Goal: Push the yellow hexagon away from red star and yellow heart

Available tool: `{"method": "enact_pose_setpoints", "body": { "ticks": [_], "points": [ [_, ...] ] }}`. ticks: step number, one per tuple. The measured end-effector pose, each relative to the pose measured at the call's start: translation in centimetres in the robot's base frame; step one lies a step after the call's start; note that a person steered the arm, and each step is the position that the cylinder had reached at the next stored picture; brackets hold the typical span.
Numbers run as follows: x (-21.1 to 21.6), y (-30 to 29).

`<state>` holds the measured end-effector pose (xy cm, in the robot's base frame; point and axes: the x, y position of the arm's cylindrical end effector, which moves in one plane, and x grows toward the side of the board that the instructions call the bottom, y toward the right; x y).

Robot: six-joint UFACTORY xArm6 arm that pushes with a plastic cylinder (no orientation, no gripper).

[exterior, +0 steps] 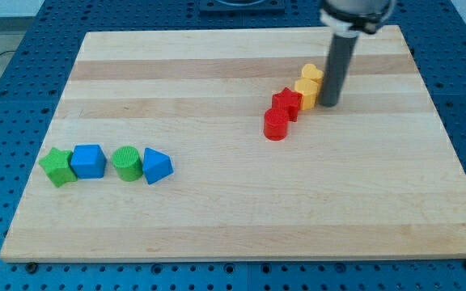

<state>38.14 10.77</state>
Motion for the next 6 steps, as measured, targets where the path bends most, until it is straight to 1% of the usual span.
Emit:
{"method": "enact_pose_setpoints", "body": {
  "ticks": [1, 2, 3, 4, 6],
  "points": [
    [-4.5, -3.3],
    [-8.7, -3.7],
    [-9.0, -4.0],
    [-8.4, -3.5],
    [-2.6, -4.6]
  ]
}}
